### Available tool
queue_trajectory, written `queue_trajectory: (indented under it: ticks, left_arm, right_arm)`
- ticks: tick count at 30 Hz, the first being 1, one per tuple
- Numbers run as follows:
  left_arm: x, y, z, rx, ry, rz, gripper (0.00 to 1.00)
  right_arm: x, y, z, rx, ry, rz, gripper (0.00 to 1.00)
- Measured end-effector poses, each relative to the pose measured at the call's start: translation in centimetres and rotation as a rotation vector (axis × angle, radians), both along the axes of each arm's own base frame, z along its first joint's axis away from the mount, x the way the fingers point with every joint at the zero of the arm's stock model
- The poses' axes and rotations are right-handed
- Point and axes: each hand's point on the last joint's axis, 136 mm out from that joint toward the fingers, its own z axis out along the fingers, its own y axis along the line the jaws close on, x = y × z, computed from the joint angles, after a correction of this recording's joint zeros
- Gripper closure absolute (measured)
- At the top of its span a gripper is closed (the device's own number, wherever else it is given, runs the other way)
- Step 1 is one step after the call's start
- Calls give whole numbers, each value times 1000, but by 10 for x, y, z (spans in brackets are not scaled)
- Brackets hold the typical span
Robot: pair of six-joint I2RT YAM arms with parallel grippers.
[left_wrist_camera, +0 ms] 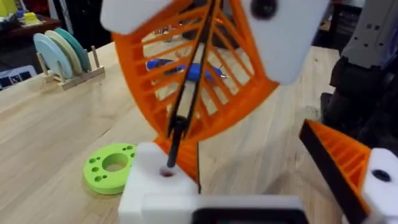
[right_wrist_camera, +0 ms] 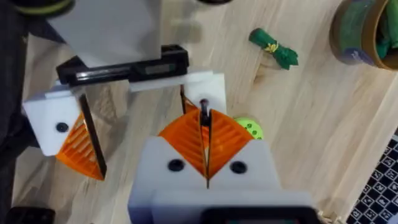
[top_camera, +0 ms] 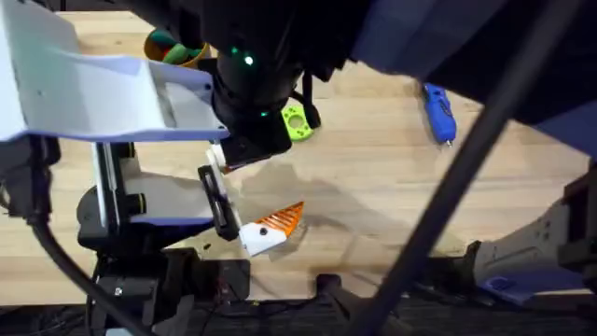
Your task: Pick up the gripper from the table and insert it into the empty holder that is missing its gripper. Then pick up a screw, insert it into the mounting hole, and use the screwdriver to tighten it. Finally, clean up the table by picking up the vegetable and placing it into the bucket.
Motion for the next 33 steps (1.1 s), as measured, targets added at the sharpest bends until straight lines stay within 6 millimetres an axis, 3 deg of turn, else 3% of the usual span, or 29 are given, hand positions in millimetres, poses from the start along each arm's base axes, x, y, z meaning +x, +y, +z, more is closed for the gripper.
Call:
queue_trajectory:
  ticks: [33]
  left_arm:
    - [0, 0, 0, 0, 1, 0, 15]
  right_arm:
    - [2, -1, -4, -16, -5, -3, 995]
